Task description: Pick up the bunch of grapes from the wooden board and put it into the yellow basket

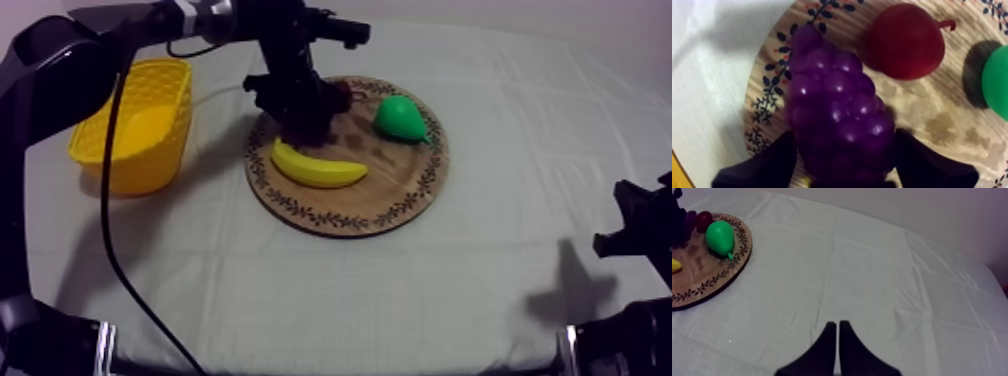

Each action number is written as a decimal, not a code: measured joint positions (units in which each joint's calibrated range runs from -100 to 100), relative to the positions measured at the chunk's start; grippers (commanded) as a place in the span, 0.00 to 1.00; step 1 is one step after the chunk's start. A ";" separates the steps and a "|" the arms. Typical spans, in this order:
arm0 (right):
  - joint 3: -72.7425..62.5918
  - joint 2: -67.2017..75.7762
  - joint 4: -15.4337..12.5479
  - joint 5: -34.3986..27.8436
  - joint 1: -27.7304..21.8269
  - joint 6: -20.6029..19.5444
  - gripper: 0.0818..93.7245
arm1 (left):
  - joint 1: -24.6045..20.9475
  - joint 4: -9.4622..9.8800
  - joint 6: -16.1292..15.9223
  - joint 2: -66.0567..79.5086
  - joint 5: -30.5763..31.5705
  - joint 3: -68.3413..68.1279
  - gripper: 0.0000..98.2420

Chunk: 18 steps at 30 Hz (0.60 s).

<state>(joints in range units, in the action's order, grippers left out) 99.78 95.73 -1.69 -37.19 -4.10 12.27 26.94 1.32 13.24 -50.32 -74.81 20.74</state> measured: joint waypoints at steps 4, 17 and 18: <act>0.00 0.00 0.00 0.00 0.00 0.00 0.00 | 0.21 0.33 -0.16 0.69 2.00 -0.97 0.54; 0.00 0.00 0.00 0.00 0.00 0.00 0.00 | 0.28 0.56 -0.04 3.66 7.88 -5.09 0.50; 0.00 0.00 0.00 0.00 0.00 0.00 0.00 | 0.30 0.56 -0.04 3.91 8.36 -5.41 0.49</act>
<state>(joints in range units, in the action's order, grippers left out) 99.78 95.73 -1.69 -37.19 -4.10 12.27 27.23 1.88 13.20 -46.41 -66.44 15.33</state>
